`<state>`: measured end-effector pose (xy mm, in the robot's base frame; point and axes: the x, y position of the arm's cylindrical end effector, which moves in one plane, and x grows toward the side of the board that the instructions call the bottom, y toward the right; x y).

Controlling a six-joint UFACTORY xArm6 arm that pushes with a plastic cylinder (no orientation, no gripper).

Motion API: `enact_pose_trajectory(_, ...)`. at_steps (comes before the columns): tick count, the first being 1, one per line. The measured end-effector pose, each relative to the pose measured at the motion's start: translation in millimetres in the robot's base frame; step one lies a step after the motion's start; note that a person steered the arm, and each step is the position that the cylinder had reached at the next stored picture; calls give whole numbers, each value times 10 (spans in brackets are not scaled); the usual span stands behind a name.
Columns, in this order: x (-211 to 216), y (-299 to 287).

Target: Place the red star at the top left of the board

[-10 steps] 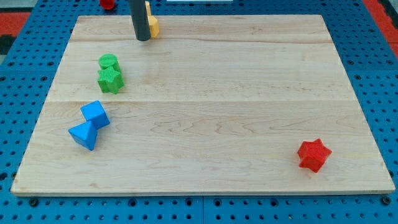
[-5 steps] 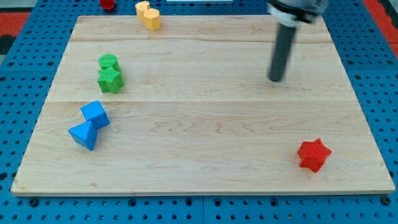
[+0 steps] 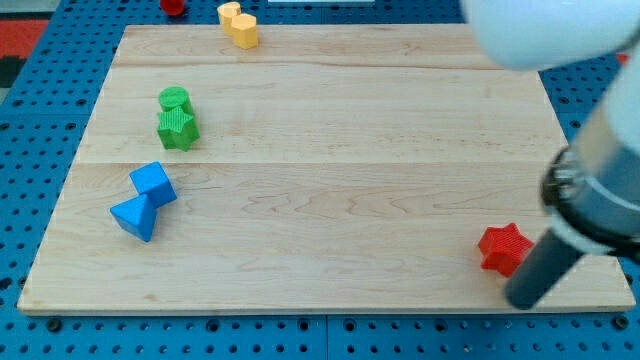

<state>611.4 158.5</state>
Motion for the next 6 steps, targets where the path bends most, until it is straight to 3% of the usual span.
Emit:
enact_pose_trajectory(1,-94,-551)
enact_pose_trajectory(4,-51,745)
enact_pose_trajectory(5,-241,877)
enact_pose_trajectory(6,-506,339)
